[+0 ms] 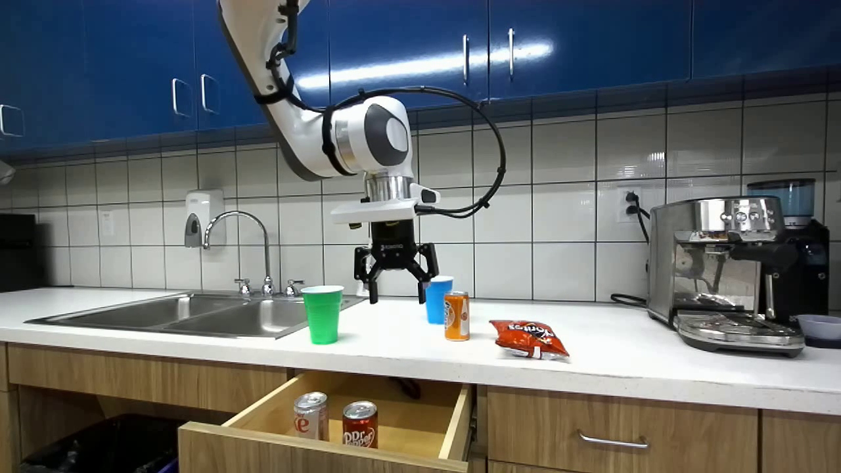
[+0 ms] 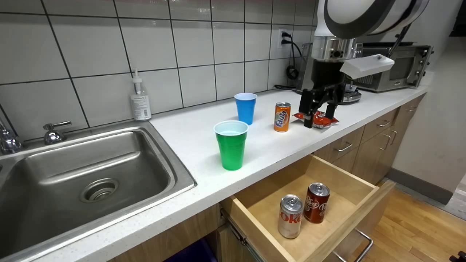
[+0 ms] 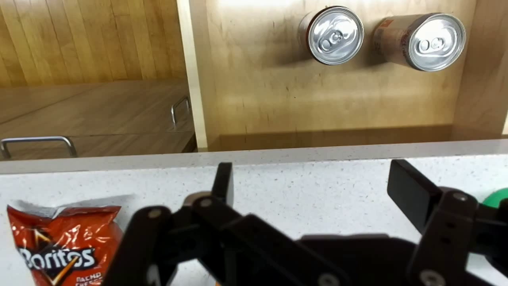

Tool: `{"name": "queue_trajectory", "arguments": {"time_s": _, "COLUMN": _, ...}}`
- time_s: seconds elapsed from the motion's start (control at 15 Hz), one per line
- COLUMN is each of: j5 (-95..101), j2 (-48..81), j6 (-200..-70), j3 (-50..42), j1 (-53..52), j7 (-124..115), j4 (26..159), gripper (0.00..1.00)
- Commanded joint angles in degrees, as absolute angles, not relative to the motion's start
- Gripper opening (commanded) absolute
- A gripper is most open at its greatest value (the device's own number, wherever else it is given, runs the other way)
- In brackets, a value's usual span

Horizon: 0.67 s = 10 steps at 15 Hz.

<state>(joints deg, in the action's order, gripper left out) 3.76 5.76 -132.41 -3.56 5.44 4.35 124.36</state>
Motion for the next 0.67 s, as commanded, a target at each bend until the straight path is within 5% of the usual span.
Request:
{"name": "queue_trajectory", "arguments": {"time_s": 0.0, "j5": 3.4, "j2": 8.1, "j6": -132.1, "j3": -4.5, "j1": 5.1, "j7": -3.3, "j4": 121.4, "gripper": 1.00}}
{"name": "queue_trajectory", "arguments": {"time_s": 0.6, "j5": 2.5, "j2": 13.6, "j6": -130.7, "j3": -6.2, "j1": 5.3, "j7": -12.2, "j4": 113.4, "gripper": 1.00}}
